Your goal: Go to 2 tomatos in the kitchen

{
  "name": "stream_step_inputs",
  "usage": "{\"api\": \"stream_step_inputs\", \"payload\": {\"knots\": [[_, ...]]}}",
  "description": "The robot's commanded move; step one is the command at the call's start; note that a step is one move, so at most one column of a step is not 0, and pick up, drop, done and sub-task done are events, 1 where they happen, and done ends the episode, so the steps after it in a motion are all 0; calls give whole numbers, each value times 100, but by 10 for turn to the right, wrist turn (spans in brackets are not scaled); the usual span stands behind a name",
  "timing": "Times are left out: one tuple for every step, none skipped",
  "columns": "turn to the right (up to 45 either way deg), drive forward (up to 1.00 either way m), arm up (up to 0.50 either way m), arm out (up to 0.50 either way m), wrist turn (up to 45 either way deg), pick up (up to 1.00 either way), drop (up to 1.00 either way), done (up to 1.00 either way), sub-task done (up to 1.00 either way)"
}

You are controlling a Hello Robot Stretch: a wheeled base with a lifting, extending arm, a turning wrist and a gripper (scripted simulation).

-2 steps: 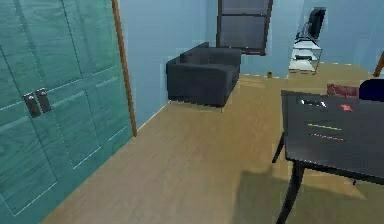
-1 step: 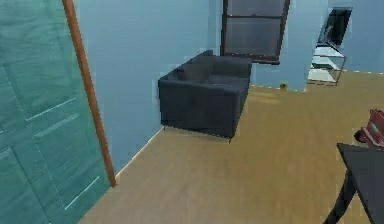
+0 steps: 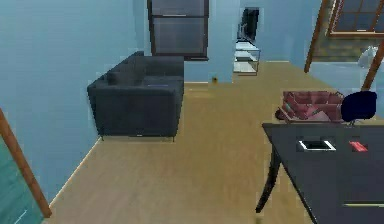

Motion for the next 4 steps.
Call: {"api": "stream_step_inputs", "payload": {"knots": [[0,100,0,0,0,0,0,0,0],[30,0,0,0,0,0,0,0,0],[0,35,0,0,0,0,0,0,0],[210,0,0,0,0,0,0,0,0]]}}
